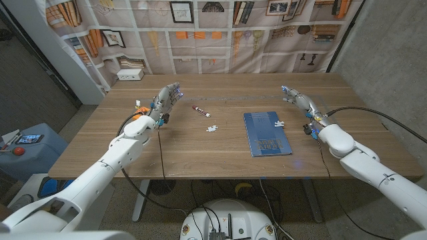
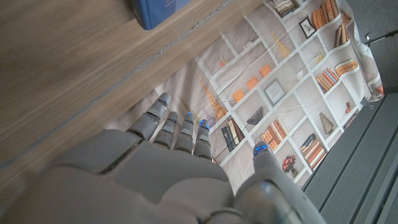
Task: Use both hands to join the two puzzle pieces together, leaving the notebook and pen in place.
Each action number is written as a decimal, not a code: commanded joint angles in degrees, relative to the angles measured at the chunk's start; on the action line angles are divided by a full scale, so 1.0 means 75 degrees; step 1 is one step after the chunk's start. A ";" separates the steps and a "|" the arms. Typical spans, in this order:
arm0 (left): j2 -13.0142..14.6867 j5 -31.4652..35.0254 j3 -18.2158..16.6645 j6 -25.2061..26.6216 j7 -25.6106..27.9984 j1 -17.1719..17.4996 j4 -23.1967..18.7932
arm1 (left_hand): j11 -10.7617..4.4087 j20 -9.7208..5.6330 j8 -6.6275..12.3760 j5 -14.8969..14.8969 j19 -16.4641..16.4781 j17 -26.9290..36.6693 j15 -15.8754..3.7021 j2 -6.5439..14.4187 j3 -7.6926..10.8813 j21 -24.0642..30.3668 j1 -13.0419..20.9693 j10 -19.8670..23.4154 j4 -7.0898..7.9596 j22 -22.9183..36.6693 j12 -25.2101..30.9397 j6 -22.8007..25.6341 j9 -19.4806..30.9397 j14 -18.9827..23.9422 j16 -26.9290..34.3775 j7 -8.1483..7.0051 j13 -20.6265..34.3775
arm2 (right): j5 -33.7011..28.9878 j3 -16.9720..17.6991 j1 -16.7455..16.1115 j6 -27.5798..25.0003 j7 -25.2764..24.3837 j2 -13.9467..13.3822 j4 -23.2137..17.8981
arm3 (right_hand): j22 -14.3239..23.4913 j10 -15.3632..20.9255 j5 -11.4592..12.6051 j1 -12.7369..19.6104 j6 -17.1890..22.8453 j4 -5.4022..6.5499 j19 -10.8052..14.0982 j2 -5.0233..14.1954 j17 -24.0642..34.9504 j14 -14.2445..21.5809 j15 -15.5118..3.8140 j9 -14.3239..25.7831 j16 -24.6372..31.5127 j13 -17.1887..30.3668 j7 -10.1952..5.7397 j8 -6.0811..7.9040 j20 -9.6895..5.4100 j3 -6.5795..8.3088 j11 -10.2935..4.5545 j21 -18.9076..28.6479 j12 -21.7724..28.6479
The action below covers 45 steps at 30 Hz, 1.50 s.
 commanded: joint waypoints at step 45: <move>0.0128 -0.0284 -0.0211 0.0988 0.1135 0.0467 -0.0856 | -0.0039 -0.0041 0.0061 -0.0003 0.0129 0.0044 -0.0027 0.0579 -0.0015 0.0026 0.0118 0.0243 -0.0191 0.0018 0.0080 0.0295 0.0032 0.0108 0.0035 -0.0003 0.0038 | -0.2963 0.0020 -0.0205 -0.2244 0.1290 -0.3136 -0.2028 | 0.0018 -0.1692 -0.0110 0.1349 -0.1109 -0.1073 -0.1088 -0.0249 -0.0268 -0.1249 0.0471 0.0101 -0.0110 0.0056 -0.0610 0.0224 0.0352 0.0272 -0.0101 -0.0019 -0.0098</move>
